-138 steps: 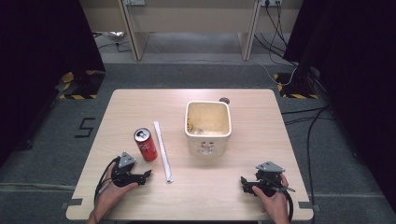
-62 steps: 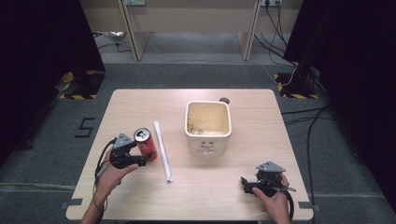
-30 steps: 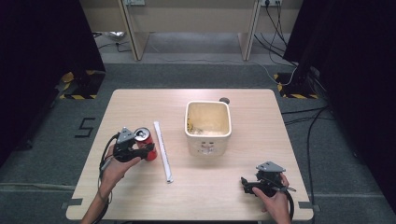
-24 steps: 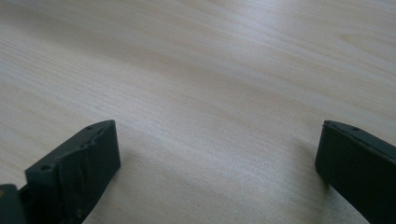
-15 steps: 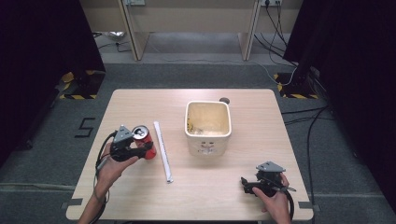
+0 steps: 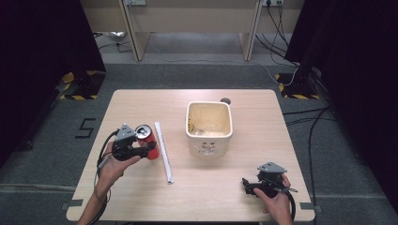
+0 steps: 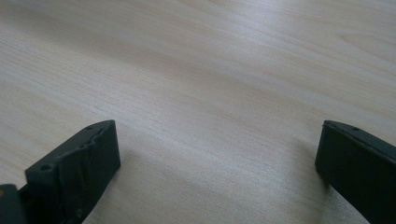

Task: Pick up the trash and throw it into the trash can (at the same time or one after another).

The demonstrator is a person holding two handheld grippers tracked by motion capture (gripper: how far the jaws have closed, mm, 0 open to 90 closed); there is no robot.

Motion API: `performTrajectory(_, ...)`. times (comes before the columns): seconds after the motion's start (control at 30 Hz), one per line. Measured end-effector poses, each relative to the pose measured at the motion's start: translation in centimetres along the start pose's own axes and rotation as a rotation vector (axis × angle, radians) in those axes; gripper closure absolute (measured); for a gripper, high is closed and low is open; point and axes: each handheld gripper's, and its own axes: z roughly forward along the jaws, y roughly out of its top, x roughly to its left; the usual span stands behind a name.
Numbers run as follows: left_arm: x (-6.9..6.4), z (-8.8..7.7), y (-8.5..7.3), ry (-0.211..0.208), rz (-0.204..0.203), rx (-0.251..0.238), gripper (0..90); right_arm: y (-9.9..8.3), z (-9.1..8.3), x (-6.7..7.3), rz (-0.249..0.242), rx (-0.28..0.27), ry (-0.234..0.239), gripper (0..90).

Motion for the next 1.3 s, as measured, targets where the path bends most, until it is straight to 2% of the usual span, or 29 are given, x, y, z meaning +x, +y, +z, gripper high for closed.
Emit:
performTrajectory(0.07, -0.2, 0.1, 0.3, -0.003, 0.012, 0.012, 34.2, 0.0, 0.0, 0.0, -0.003, -0.001, 0.000, 0.3)
performTrajectory(0.4, -0.7, -0.1, 1.5, -0.015, 0.047, 0.011, 34.2, 0.0, 0.0, 0.0, -0.003, 0.000, 0.000, 0.3)
performTrajectory(0.67, -0.9, -0.1, 2.1, -0.025, 0.042, 0.003, 34.2, 0.0, 0.0, 0.0, -0.003, -0.001, 0.000, 0.3)
performTrajectory(0.77, -1.1, 0.0, 2.5, -0.029, 0.063, 0.008, 34.2, 0.0, 0.0, 0.0, -0.002, 0.000, 0.000, 0.3)
performTrajectory(1.3, -1.7, 0.0, 5.5, -0.076, 0.089, -0.020, 34.2, 0.0, 0.0, 0.0, 0.000, 0.000, 0.000, 0.3)
